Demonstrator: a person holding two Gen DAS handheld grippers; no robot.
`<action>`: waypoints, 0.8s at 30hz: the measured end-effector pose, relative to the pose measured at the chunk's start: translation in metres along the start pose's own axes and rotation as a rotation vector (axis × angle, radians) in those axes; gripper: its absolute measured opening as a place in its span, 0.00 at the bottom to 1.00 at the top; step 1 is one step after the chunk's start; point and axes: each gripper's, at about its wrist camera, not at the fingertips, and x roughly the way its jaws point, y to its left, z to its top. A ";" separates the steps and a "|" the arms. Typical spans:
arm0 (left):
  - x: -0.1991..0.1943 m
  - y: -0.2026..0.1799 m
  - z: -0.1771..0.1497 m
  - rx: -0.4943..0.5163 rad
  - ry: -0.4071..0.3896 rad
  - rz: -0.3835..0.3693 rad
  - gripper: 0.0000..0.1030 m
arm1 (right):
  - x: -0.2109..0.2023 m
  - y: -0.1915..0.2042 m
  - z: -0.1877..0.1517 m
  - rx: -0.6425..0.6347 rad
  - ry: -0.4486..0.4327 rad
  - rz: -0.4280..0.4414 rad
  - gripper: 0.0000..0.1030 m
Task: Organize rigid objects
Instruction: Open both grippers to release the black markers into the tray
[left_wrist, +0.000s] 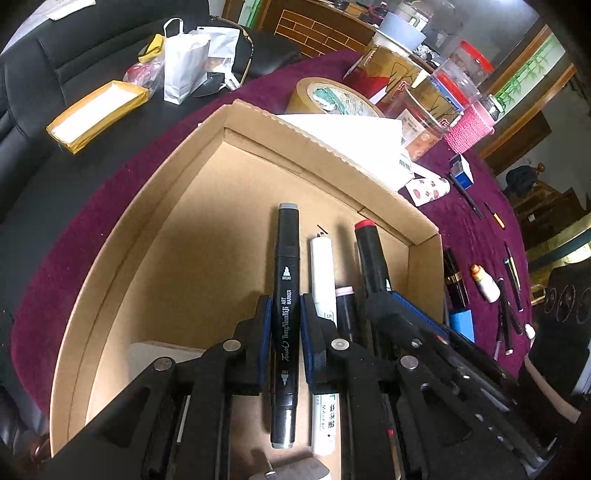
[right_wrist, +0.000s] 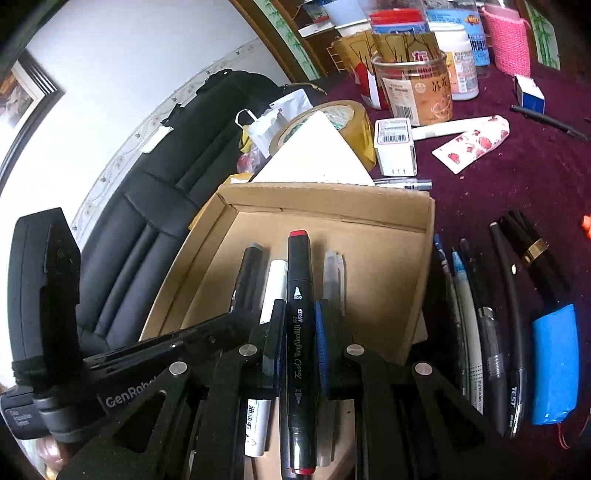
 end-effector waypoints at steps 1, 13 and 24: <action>0.000 0.000 0.000 0.003 0.000 0.000 0.12 | -0.002 -0.002 -0.001 0.006 -0.001 0.010 0.13; 0.001 -0.002 0.000 -0.014 -0.015 -0.009 0.13 | -0.006 0.006 -0.008 -0.055 -0.023 -0.068 0.14; 0.000 -0.005 -0.003 0.001 -0.026 -0.005 0.13 | -0.004 0.005 -0.007 -0.067 -0.029 -0.059 0.14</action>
